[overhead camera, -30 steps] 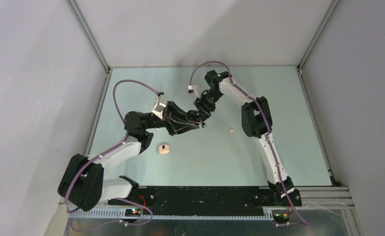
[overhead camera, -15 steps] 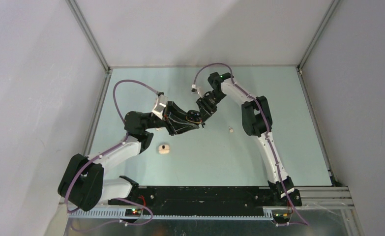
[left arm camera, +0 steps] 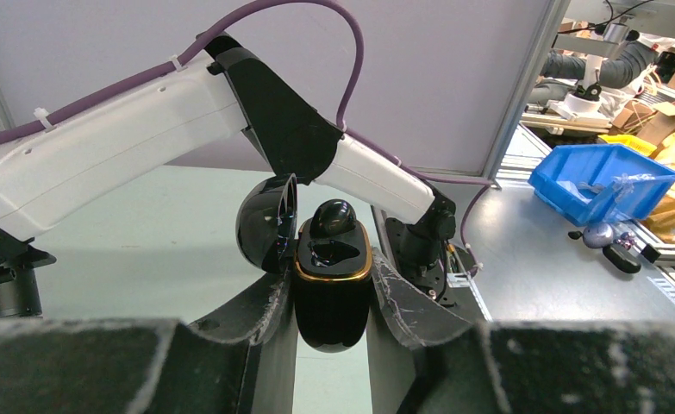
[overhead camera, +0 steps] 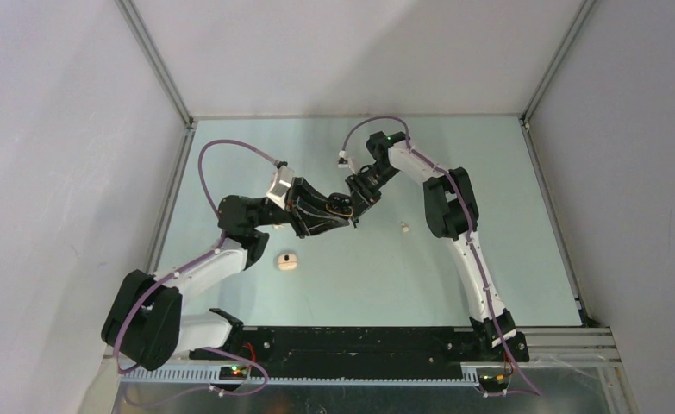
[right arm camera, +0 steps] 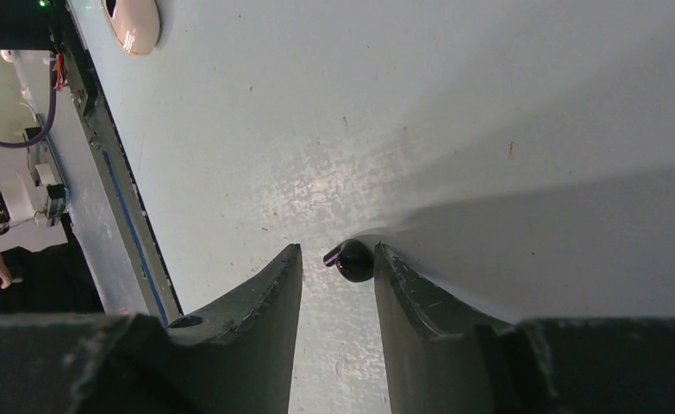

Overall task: Insert the wireless bluetooth earbuds into the charging case
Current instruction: Pick up the left earbud from the center of the board.

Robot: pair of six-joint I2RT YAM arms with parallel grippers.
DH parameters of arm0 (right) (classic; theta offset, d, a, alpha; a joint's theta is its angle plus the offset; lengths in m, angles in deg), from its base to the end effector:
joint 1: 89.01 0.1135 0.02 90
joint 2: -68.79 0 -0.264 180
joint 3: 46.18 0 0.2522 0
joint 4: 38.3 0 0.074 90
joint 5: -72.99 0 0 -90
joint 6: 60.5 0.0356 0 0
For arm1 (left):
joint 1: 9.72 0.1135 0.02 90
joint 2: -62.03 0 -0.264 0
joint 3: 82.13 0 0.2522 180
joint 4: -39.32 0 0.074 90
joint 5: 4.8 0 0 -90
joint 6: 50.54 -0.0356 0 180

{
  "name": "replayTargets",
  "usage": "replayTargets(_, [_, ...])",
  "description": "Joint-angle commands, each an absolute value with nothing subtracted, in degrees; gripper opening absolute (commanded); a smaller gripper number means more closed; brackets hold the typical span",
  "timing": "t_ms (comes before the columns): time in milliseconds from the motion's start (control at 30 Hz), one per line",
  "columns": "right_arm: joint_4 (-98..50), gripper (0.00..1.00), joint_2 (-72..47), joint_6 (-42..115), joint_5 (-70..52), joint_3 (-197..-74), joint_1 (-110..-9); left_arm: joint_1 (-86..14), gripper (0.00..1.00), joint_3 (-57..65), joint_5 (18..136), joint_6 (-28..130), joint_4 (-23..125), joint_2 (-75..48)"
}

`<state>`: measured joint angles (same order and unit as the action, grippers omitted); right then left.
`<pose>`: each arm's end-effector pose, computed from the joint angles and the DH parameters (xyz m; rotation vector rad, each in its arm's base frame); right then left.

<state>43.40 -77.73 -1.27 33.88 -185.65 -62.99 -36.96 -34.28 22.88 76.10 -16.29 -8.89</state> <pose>0.4305 0.2409 0.1317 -1.3385 2.4455 1.3240 0.2008 -0.1388 0.3129 1.0098 1.0789 -1.4672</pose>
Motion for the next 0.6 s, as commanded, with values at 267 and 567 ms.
replayTargets(267, [41.3, 0.38, -76.0, 0.9, 28.3, -183.7, -61.9, -37.3, 0.03, -32.5, 22.7, 77.0, -18.7, -7.5])
replayTargets(567, [33.7, 0.36, -70.7, 4.8, 22.9, -175.9, -61.5, -37.3, 0.03, -32.5, 22.7, 76.9, -18.7, -7.5])
